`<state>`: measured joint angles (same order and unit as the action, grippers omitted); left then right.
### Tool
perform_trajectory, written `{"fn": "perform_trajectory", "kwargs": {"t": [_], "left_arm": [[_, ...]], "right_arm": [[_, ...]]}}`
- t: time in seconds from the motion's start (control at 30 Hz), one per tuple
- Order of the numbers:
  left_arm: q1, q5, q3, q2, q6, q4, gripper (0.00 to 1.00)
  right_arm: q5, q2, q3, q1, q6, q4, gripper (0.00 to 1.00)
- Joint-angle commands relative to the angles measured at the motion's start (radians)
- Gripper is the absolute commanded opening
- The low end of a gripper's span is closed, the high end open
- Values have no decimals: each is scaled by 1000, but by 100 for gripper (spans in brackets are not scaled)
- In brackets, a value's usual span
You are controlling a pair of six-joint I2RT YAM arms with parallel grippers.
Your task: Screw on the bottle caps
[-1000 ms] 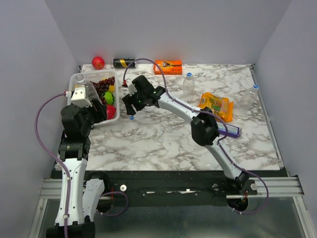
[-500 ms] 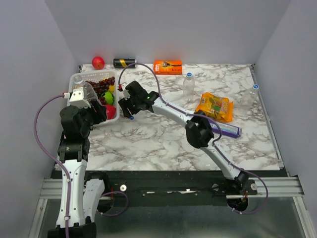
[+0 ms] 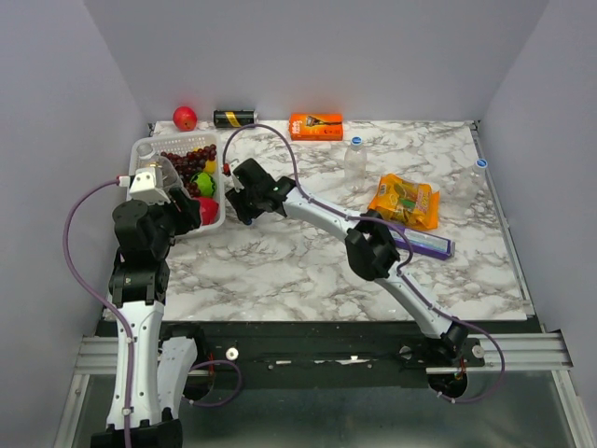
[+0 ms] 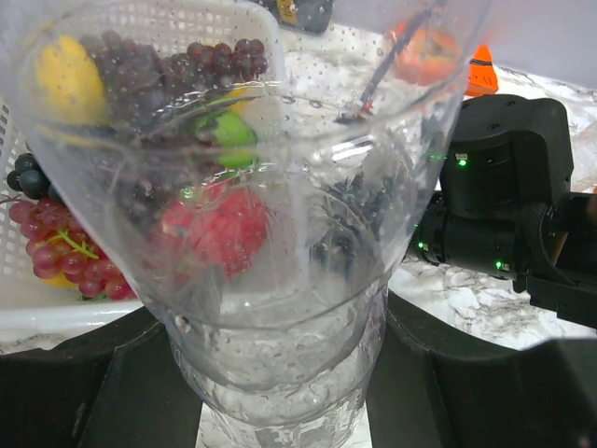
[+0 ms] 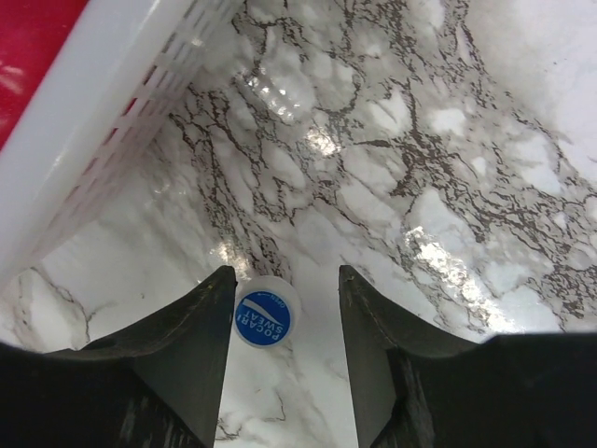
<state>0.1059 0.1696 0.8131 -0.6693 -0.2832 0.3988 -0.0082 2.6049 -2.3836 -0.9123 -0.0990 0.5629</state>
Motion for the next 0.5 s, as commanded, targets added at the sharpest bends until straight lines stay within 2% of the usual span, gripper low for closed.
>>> {"fn": "perform_trajectory", "kwargs": {"t": [0.0,0.07,0.13,0.33,0.47], "left_arm": [[11,7,-20,23,-16,-20,0],[12,-1,-32,34,-16,-29,0],[12,-5,-51,48,-19,-44,0],[15,-25,-86,94,-34,-57,0],[29,-32,-106,125,-36,-60,0]], "right_arm": [[50,3,10,-7,21,12,62],[27,-2,11,-7,41,17,67],[17,4,-8,-8,54,29,68],[20,18,-20,-7,110,54,59],[13,53,-93,-7,156,104,54]]}}
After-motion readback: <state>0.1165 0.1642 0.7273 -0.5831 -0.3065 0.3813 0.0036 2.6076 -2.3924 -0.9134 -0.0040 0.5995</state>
